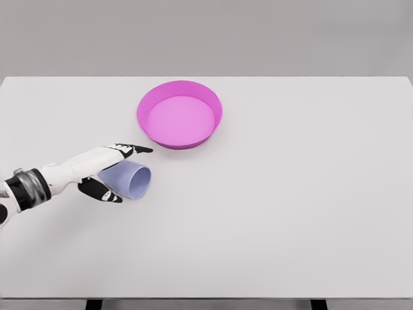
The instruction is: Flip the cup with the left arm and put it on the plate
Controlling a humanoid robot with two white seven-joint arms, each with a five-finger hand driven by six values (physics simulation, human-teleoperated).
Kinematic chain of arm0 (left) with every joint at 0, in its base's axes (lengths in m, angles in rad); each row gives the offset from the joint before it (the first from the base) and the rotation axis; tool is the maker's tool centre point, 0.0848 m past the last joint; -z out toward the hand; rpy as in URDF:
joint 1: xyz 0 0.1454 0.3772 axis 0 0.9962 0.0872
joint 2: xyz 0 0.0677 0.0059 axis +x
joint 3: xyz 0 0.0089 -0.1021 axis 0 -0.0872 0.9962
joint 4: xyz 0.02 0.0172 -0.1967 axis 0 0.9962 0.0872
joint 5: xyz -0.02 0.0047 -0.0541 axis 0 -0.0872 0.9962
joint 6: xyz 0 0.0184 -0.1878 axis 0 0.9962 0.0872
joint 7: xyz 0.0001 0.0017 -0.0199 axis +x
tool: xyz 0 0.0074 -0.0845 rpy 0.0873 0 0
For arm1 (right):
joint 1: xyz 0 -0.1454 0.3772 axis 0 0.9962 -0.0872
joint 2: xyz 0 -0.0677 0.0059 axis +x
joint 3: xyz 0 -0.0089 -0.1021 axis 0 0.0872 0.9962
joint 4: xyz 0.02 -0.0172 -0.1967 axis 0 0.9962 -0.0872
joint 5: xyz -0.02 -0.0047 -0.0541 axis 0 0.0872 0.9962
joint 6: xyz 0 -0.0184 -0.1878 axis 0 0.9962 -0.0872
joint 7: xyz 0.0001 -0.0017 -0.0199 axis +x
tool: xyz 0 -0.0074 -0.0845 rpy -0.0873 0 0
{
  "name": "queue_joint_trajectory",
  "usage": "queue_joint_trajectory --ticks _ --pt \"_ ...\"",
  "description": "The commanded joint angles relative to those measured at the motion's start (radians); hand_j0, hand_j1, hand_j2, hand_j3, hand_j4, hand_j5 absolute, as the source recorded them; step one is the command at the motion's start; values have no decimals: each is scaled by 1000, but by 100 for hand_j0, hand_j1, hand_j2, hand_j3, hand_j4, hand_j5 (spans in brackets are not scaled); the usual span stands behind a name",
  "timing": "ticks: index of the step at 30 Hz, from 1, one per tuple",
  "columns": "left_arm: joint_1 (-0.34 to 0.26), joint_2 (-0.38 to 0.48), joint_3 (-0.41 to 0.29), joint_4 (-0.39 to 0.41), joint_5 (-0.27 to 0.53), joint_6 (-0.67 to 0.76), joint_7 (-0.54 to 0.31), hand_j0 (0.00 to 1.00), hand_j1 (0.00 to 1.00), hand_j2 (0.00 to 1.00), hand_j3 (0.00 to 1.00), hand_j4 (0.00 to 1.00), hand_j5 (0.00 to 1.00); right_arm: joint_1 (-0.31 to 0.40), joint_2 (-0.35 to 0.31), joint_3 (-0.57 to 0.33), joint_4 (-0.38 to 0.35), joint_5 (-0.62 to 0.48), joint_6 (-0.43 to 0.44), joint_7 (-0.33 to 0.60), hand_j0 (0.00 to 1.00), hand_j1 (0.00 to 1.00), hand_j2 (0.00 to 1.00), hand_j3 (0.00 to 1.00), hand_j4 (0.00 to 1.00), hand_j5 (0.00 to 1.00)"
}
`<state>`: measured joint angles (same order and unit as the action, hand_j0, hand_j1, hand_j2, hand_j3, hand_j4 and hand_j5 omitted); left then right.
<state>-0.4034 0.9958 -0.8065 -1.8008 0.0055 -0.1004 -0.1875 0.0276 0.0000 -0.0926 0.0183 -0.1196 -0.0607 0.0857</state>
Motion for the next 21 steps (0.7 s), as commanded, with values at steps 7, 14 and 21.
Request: queue_joint_trajectory --ticks 7,14,21 --pt "0 -11 -8 0 2 25 2 100 100 100 100 100 100 2 0 1 0 0 -1 0 100 100 100 100 100 100" --pt "0 -13 -16 1 2 47 3 100 100 100 100 100 100 2 0 1 0 0 -1 0 100 100 100 100 100 100" --pt "0 -29 -17 21 1 48 3 100 100 100 100 100 100 2 0 1 0 0 1 0 100 100 100 100 100 100"
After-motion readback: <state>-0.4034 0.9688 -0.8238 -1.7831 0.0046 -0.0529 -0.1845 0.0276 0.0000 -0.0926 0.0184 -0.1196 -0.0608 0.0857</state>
